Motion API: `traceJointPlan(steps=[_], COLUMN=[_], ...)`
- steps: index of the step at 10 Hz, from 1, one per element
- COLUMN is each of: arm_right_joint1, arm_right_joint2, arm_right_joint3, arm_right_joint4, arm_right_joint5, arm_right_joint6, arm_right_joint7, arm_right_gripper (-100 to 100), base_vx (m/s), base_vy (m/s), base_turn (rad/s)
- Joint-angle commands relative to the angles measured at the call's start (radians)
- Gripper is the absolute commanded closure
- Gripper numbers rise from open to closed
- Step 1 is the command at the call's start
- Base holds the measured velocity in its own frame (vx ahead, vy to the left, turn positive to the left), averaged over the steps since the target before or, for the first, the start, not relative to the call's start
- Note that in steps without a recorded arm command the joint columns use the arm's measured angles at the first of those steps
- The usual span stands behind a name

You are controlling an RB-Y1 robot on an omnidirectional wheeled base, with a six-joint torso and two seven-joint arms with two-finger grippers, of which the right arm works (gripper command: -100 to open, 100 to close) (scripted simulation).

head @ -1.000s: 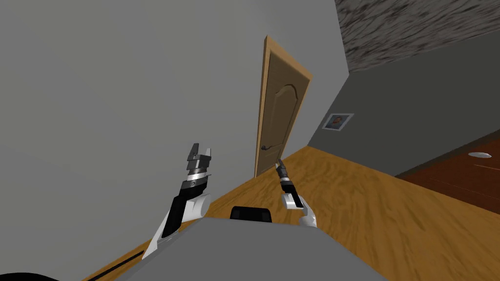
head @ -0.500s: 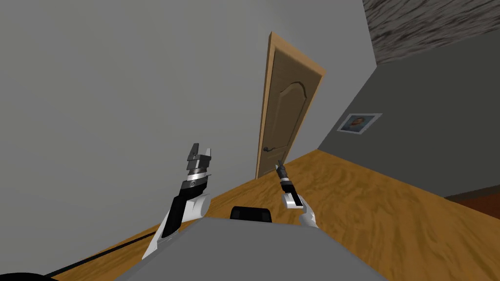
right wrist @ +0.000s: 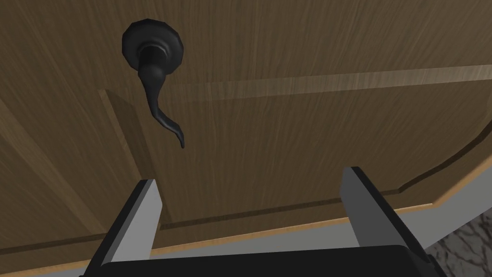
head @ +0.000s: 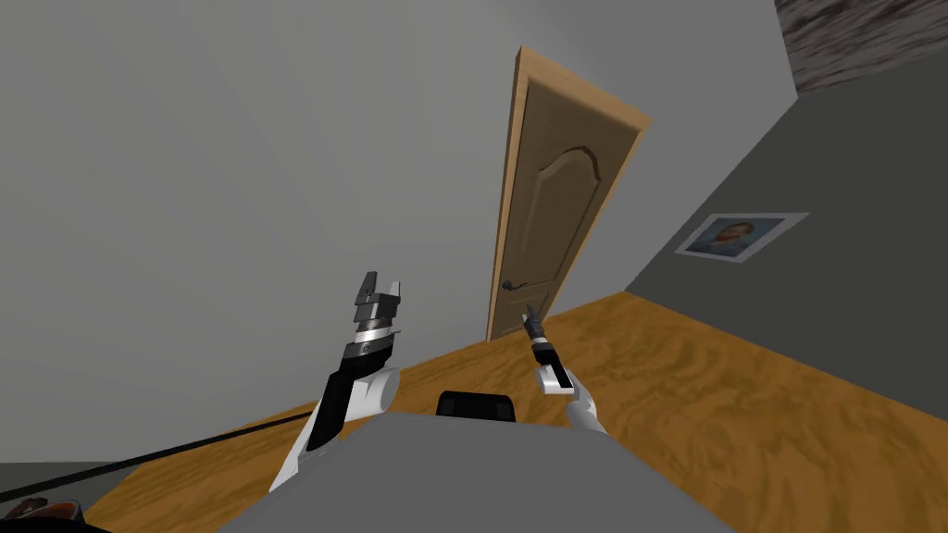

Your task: Pull the door open

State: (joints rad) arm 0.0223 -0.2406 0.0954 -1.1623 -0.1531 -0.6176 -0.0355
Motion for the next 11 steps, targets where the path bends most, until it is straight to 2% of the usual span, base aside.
traceJointPlan(steps=[1,4,5,11], arm_right_joint1=[-0.014,-0.040,-0.056,-0.115], arm_right_joint2=[-0.007,-0.019,-0.026,-0.052], arm_right_joint3=[0.003,0.008,0.011,0.023], arm_right_joint4=[0.032,0.091,0.129,0.263], arm_right_joint5=[-0.006,-0.017,-0.024,-0.049], arm_right_joint6=[-0.004,-0.011,-0.016,-0.033], arm_right_joint7=[-0.003,-0.006,-0.007,-0.014], arm_right_gripper=[-100,-100,-100,-100], base_vx=[-0.003,0.012,0.018,0.016], base_vy=[-0.084,-0.101,-0.136,-0.150], base_turn=[0.193,0.176,0.298,0.199])
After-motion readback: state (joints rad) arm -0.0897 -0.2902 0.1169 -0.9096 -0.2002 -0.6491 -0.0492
